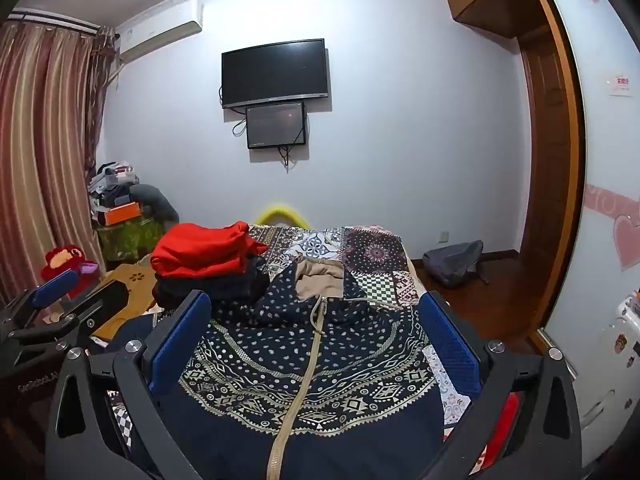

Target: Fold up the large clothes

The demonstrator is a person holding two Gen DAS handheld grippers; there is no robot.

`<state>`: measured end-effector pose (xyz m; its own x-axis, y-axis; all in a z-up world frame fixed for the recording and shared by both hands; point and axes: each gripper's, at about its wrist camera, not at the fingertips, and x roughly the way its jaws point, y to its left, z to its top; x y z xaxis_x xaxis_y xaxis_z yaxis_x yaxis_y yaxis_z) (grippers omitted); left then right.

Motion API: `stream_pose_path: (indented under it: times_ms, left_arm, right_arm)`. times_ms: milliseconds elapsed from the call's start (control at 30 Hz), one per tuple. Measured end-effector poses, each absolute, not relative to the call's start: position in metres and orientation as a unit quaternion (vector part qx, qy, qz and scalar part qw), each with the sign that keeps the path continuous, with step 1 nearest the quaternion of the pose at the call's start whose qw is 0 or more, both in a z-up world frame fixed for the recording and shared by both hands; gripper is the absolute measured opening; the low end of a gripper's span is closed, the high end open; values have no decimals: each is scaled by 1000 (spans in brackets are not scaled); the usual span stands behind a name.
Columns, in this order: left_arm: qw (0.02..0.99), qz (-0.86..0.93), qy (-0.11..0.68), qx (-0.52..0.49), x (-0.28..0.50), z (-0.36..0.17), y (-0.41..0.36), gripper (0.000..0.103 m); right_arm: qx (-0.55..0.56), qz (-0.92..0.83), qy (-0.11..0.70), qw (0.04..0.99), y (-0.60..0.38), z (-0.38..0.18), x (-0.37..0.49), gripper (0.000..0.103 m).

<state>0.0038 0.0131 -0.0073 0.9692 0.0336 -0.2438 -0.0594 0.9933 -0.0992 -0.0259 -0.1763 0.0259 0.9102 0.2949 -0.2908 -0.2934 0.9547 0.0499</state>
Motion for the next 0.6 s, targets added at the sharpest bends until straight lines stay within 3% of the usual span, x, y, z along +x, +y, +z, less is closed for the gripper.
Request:
stream_pose_path:
  times_ms: [600]
  left_arm:
    - [991,28,124,-51,7,-11,14,103]
  right_arm:
    - [-1,151,154,976,-171,15,-23,103]
